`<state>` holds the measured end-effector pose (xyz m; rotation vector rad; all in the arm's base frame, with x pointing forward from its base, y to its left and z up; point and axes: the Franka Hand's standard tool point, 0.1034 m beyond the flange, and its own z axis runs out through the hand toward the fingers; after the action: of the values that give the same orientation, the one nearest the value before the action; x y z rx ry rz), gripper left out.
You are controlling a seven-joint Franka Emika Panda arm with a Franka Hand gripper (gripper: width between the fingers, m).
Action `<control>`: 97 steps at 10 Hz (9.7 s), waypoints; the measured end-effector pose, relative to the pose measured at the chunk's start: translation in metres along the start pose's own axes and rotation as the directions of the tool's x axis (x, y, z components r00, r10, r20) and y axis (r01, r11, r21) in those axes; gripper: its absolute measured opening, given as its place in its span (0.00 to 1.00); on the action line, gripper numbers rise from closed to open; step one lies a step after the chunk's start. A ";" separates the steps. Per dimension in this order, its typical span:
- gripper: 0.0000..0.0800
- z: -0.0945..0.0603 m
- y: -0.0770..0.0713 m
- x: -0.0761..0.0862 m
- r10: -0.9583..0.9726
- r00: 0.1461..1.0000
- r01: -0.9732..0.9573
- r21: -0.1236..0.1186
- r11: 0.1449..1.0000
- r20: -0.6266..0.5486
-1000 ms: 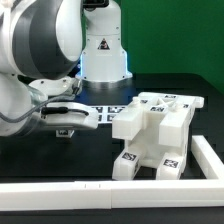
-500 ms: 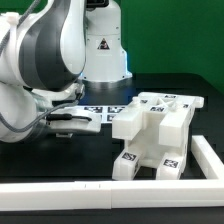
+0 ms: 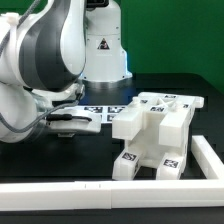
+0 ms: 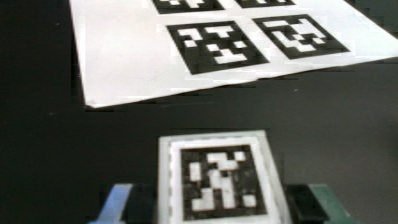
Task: Assemble chair
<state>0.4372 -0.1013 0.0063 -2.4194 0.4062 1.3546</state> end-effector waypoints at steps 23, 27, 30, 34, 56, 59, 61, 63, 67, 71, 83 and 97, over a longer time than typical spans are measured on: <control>0.35 -0.102 -0.222 -0.084 -0.339 0.147 0.100 -0.327 0.940 -0.929; 0.35 -0.097 -0.232 -0.079 -0.320 0.116 0.112 -0.307 0.945 -0.940; 0.35 -0.079 -0.247 -0.061 -0.305 0.083 0.125 -0.294 0.948 -0.949; 0.35 -0.076 -0.246 -0.055 -0.303 0.088 0.122 -0.291 0.949 -0.949; 0.81 -0.093 -0.252 -0.052 -0.317 0.149 0.119 -0.302 0.946 -0.936; 0.81 -0.101 -0.254 -0.058 -0.300 0.381 0.103 -0.283 0.954 -0.874; 0.81 -0.099 -0.251 -0.057 -0.261 0.528 0.088 -0.254 0.963 -0.808; 0.81 -0.097 -0.252 -0.047 -0.238 0.563 0.081 -0.234 0.969 -0.792; 0.81 -0.091 -0.255 -0.039 -0.215 0.548 0.067 -0.214 0.975 -0.808; 0.36 -0.092 -0.257 -0.039 0.008 0.547 -0.052 -0.025 0.998 -0.837; 0.67 -0.091 -0.258 -0.040 0.435 0.474 -0.282 0.336 0.899 -0.766; 0.64 -0.089 -0.257 -0.040 -0.592 0.478 0.243 -0.550 0.799 -0.649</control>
Offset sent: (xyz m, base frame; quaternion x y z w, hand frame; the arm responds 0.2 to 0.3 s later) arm 0.0301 0.0123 0.0937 -0.0165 0.2049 -0.0471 0.9775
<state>0.5886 0.0957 0.1230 -3.0622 -0.3408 0.0156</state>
